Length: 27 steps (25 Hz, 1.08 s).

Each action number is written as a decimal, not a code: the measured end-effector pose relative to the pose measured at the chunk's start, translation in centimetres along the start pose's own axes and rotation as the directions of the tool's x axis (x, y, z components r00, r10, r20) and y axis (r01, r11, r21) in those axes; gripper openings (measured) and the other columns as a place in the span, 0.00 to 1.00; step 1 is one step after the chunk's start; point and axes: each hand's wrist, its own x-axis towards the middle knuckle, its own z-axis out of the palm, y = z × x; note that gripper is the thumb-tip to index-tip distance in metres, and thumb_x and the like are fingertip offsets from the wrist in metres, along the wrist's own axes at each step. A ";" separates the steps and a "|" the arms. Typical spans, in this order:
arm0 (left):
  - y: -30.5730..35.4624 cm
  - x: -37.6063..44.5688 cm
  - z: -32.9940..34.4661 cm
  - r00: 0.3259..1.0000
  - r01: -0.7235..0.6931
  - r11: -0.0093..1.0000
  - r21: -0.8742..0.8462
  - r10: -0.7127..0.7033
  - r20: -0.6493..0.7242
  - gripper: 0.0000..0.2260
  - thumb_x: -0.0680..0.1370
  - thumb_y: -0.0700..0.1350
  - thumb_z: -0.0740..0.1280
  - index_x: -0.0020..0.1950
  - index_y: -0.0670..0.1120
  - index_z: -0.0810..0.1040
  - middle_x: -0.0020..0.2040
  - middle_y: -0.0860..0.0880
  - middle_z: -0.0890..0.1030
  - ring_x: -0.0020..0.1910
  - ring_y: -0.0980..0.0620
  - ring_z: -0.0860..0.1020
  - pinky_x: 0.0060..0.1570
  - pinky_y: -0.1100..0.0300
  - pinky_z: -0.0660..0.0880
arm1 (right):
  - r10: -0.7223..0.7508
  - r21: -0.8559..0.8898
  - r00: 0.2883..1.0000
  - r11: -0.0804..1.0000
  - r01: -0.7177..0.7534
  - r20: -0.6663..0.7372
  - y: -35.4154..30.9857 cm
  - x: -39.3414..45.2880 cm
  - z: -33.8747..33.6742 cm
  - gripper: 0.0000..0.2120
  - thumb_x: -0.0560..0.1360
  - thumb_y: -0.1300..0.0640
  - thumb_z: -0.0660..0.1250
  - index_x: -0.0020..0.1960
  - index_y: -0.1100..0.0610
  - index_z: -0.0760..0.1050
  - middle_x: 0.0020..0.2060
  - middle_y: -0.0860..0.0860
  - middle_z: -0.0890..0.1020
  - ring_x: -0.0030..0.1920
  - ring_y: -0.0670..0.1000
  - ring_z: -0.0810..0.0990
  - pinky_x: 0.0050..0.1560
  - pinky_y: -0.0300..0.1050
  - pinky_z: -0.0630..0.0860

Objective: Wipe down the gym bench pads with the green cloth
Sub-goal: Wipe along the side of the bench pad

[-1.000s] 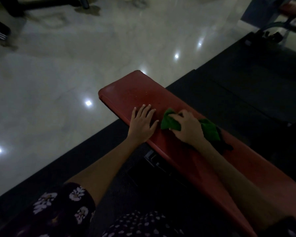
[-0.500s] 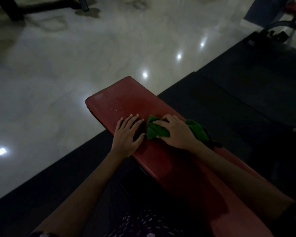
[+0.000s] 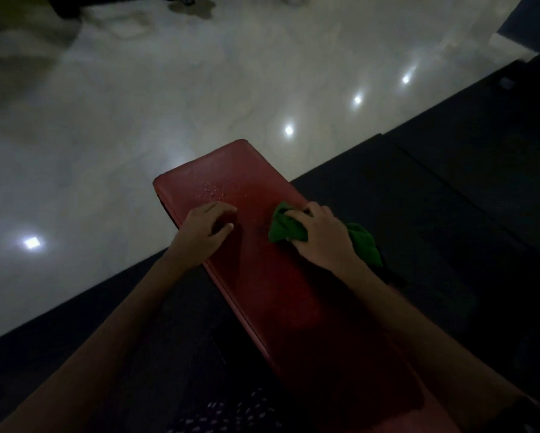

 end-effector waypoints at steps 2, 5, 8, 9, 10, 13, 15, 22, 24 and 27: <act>-1.3 1.1 -0.5 1.000 0.012 0.993 0.115 -0.010 -0.018 0.17 0.77 0.45 0.63 0.64 0.41 0.73 0.63 0.42 0.74 0.63 0.43 0.72 0.65 0.45 0.65 | 0.122 -0.029 0.991 0.992 -0.123 -0.050 -1.8 2.2 0.1 0.24 0.75 0.47 0.64 0.70 0.50 0.66 0.63 0.55 0.69 0.61 0.57 0.69 0.55 0.51 0.72; -3.4 3.8 -1.4 0.993 0.121 0.967 0.226 -0.116 -0.032 0.21 0.78 0.46 0.65 0.69 0.40 0.67 0.71 0.41 0.66 0.71 0.42 0.64 0.70 0.45 0.55 | -0.113 -0.034 0.993 0.993 0.114 0.018 -4.5 2.3 0.8 0.26 0.75 0.47 0.65 0.71 0.51 0.66 0.63 0.56 0.69 0.61 0.57 0.69 0.57 0.52 0.71; -6.2 6.5 -3.2 0.981 0.195 0.949 0.249 -0.194 -0.029 0.25 0.79 0.51 0.63 0.73 0.41 0.64 0.75 0.41 0.60 0.73 0.43 0.59 0.71 0.45 0.52 | -0.162 0.012 0.986 0.987 0.162 0.035 -2.6 1.4 0.4 0.25 0.74 0.48 0.67 0.69 0.51 0.68 0.60 0.55 0.72 0.58 0.57 0.71 0.54 0.50 0.71; -7.1 7.0 -3.5 0.975 0.217 0.943 0.251 -0.219 -0.019 0.25 0.79 0.53 0.62 0.73 0.43 0.63 0.75 0.42 0.60 0.73 0.43 0.59 0.72 0.45 0.52 | -0.016 0.003 1.000 1.000 0.016 -0.004 -1.9 2.1 0.2 0.25 0.74 0.48 0.66 0.69 0.50 0.68 0.60 0.55 0.71 0.58 0.57 0.71 0.54 0.51 0.72; -7.8 7.2 -3.6 0.972 0.231 0.938 0.257 -0.237 -0.010 0.25 0.79 0.54 0.61 0.73 0.44 0.63 0.75 0.42 0.61 0.73 0.43 0.60 0.72 0.45 0.53 | 0.168 -0.005 0.985 0.986 -0.168 -0.040 -1.8 3.1 0.0 0.25 0.74 0.47 0.66 0.70 0.51 0.67 0.60 0.55 0.71 0.59 0.57 0.70 0.54 0.51 0.72; -8.5 6.9 -2.8 0.972 0.233 0.945 0.229 -0.225 -0.062 0.25 0.79 0.58 0.59 0.73 0.47 0.65 0.73 0.46 0.64 0.72 0.46 0.62 0.71 0.46 0.53 | 0.345 -0.067 0.931 0.933 -0.355 -0.120 -4.6 5.5 0.9 0.25 0.75 0.46 0.64 0.70 0.52 0.66 0.61 0.56 0.70 0.59 0.58 0.69 0.54 0.52 0.71; -8.8 7.0 -2.8 0.976 0.219 0.954 0.205 -0.211 -0.063 0.26 0.78 0.60 0.58 0.73 0.48 0.65 0.73 0.47 0.65 0.72 0.47 0.62 0.71 0.48 0.52 | 0.170 -0.111 0.982 0.978 -0.178 -0.079 -6.9 5.3 1.7 0.27 0.75 0.45 0.63 0.72 0.51 0.64 0.62 0.56 0.69 0.60 0.57 0.69 0.56 0.51 0.69; -9.3 8.0 -3.3 0.975 0.220 0.951 0.216 -0.216 -0.044 0.24 0.77 0.59 0.61 0.67 0.47 0.69 0.66 0.44 0.69 0.65 0.44 0.66 0.65 0.49 0.60 | 0.462 -0.042 0.881 0.883 -0.468 -0.105 -6.1 9.2 0.5 0.26 0.75 0.46 0.64 0.71 0.52 0.65 0.61 0.57 0.69 0.59 0.58 0.70 0.56 0.53 0.71; -9.2 8.7 -3.7 0.965 0.261 0.946 0.191 -0.263 -0.018 0.22 0.76 0.58 0.63 0.65 0.45 0.70 0.62 0.43 0.70 0.62 0.43 0.67 0.62 0.48 0.63 | 0.269 -0.082 0.955 0.957 -0.280 -0.123 -8.5 10.2 1.6 0.26 0.75 0.45 0.64 0.71 0.52 0.65 0.61 0.56 0.70 0.59 0.57 0.70 0.56 0.51 0.70; -9.2 8.4 -3.3 0.961 0.271 0.950 0.156 -0.257 -0.106 0.19 0.78 0.56 0.62 0.65 0.48 0.71 0.62 0.44 0.71 0.62 0.44 0.69 0.62 0.50 0.62 | 0.027 -0.023 1.000 0.999 -0.026 0.009 -8.1 10.9 1.4 0.26 0.75 0.46 0.65 0.71 0.50 0.66 0.61 0.55 0.70 0.59 0.55 0.70 0.55 0.47 0.70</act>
